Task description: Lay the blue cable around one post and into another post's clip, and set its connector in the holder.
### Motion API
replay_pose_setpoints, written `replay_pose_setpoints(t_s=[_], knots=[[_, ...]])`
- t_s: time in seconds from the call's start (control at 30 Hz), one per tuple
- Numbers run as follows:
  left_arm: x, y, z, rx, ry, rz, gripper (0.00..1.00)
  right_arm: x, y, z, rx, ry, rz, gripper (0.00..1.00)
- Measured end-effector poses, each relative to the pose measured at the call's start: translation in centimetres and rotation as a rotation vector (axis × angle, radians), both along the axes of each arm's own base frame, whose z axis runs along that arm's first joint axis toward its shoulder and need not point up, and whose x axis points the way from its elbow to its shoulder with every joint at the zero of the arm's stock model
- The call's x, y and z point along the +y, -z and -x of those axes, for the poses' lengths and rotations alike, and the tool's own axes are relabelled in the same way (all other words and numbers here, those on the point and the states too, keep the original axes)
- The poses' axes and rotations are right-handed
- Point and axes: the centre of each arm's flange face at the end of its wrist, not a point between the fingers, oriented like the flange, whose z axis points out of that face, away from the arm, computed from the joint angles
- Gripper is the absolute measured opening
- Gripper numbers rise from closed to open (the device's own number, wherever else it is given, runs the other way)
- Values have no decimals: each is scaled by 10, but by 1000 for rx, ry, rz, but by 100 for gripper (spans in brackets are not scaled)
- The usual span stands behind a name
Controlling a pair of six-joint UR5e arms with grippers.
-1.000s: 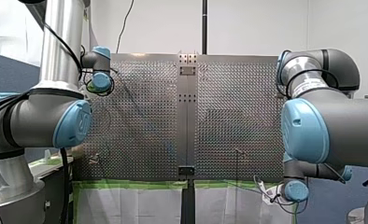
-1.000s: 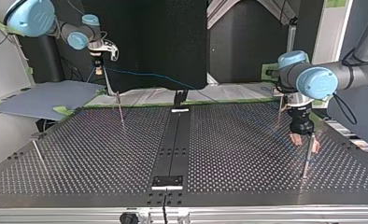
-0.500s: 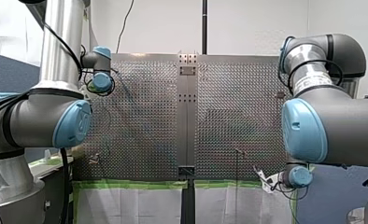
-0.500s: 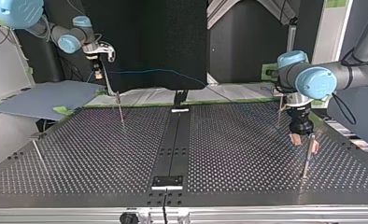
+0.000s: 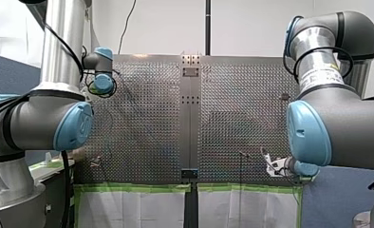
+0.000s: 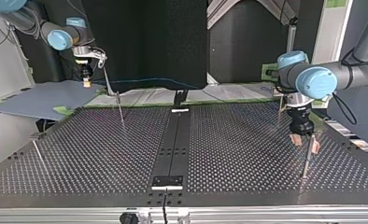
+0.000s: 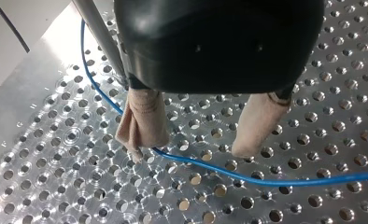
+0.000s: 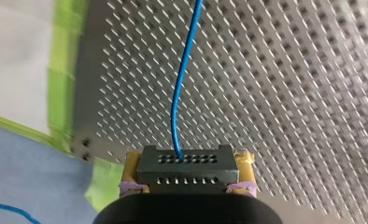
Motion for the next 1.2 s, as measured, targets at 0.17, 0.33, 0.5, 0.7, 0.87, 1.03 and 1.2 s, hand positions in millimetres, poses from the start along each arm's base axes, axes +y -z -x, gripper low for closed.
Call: replay_pose_setpoints(t_s=[0.17,0.33,0.5,0.7,0.87,1.03,1.2], knots=[[0,0,0,0,0,0,100,-8,-7,6,-44,48,45,2],[0,0,0,0,-1,0,100,-9,-9,6,-98,51,74,2],[0,0,0,0,0,0,100,-11,-11,4,-151,28,102,2],[-1,0,0,1,1,0,100,-14,-10,2,-214,9,135,2],[-1,0,0,3,2,0,100,-11,10,2,-268,10,130,2],[-2,0,0,3,3,0,100,-13,18,1,-322,4,139,2],[-3,0,1,4,5,-2,100,-16,17,-4,-370,-15,130,2]])
